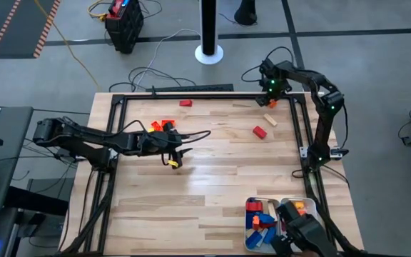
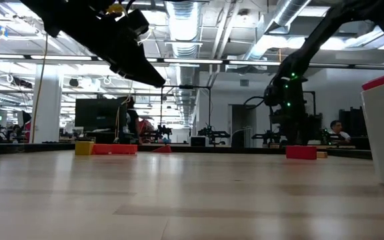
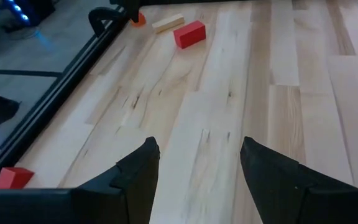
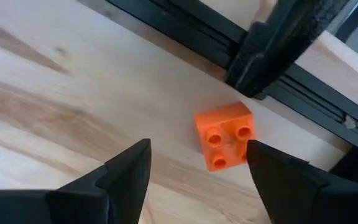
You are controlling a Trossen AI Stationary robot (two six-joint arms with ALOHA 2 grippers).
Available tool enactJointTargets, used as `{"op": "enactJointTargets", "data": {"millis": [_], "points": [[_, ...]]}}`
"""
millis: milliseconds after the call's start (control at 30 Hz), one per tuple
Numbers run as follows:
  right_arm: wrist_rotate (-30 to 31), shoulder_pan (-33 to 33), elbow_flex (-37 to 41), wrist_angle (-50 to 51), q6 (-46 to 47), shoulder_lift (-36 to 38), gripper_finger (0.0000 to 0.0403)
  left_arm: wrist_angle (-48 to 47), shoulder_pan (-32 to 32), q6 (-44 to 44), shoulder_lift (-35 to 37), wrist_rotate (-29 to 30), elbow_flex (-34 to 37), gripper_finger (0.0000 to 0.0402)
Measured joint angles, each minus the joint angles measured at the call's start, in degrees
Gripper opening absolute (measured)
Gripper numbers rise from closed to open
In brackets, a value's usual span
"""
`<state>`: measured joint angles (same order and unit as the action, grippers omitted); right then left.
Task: Sort blocks by size
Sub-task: Put the small orange game piece into the white bin
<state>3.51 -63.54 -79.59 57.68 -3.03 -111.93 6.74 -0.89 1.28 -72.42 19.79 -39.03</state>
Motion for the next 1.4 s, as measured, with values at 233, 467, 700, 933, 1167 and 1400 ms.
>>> {"op": "enactJointTargets", "data": {"millis": [233, 467, 700, 933, 1167, 1400], "points": [[-1.09, 0.09, -1.10, 1.87, 0.01, -0.90, 0.0290, -1.06, 0.00, -0.45, 0.00, 0.00, 0.00, 0.0217], [-5.46, 3.31, -0.57, 6.39, -4.45, -0.82, 0.0290, -2.55, 0.13, -1.38, 0.00, -0.04, 0.00, 0.0217], [-12.72, 12.32, -2.47, 11.58, -7.87, 2.09, 0.0290, -3.65, 0.13, -2.14, 0.00, -0.07, -0.02, 0.0217], [-4.71, 16.22, -3.48, 7.66, 0.57, 5.47, 0.0290, -3.95, 0.15, -2.66, 0.00, -0.07, -0.02, 0.0217], [-1.98, 13.72, -1.82, 8.11, 7.55, 3.78, 0.0290, -4.76, 0.79, -3.69, -0.02, -0.13, -0.02, 0.0217], [-5.52, 12.64, -1.66, 8.19, 8.63, 3.33, 0.0290, -4.74, 1.58, -4.03, -0.02, -0.13, -0.02, 0.0217]]}}
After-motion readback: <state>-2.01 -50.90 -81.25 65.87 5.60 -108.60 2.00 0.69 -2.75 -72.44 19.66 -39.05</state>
